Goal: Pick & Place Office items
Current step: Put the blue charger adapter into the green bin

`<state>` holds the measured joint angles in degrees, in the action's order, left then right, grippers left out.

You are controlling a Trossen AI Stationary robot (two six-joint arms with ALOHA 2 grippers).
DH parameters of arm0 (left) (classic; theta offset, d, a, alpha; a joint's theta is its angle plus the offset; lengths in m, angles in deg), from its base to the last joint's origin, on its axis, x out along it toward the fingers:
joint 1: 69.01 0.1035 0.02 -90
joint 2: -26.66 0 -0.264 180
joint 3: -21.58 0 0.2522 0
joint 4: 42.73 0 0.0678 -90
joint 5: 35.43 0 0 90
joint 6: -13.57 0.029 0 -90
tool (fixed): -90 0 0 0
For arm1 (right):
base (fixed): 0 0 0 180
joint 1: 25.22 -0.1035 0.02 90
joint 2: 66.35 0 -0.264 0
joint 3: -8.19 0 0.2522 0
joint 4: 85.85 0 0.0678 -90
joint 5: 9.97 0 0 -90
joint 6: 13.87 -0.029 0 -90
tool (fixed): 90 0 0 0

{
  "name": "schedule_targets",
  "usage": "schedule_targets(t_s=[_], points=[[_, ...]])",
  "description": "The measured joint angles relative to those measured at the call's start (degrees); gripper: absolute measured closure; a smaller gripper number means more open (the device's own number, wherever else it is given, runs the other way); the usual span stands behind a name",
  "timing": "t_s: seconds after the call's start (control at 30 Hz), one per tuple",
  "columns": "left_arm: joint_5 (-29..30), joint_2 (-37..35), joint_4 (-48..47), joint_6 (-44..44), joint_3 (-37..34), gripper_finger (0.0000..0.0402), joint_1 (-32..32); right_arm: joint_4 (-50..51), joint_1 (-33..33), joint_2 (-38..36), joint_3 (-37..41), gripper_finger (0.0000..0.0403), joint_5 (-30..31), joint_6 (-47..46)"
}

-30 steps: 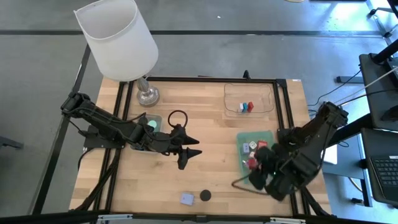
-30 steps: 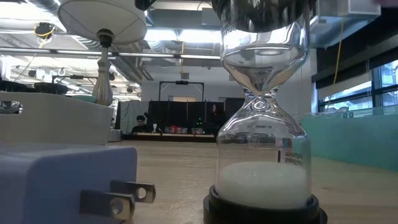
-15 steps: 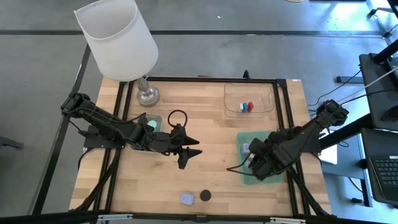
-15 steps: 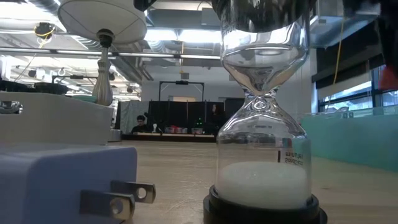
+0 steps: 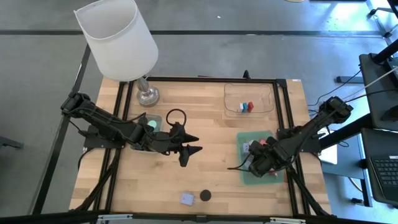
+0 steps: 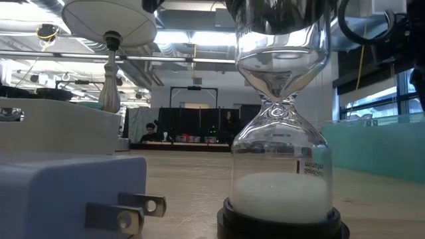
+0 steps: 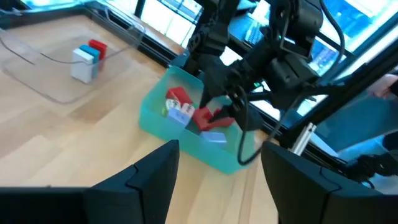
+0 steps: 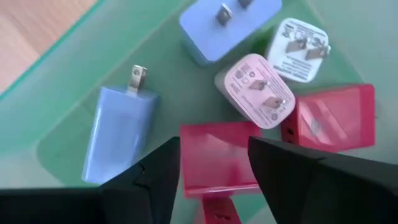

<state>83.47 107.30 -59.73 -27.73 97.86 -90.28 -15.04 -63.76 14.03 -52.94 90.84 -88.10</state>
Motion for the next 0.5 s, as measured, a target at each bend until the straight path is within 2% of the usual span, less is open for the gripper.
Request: schedule_targets(t_s=[0.27, 0.5], points=[[3.2, 0.0, 0.0, 0.0, 0.0, 0.0176, 0.0, -1.8, 0.1, 0.0, 0.4, 0.0247, 0.5, 0.9], [3.2, 0.0, 0.0, -3.5, 0.0, 0.0176, 0.0, -1.8, 0.1, 0.0, 0.4, 0.0234, 1.4, -1.7]])
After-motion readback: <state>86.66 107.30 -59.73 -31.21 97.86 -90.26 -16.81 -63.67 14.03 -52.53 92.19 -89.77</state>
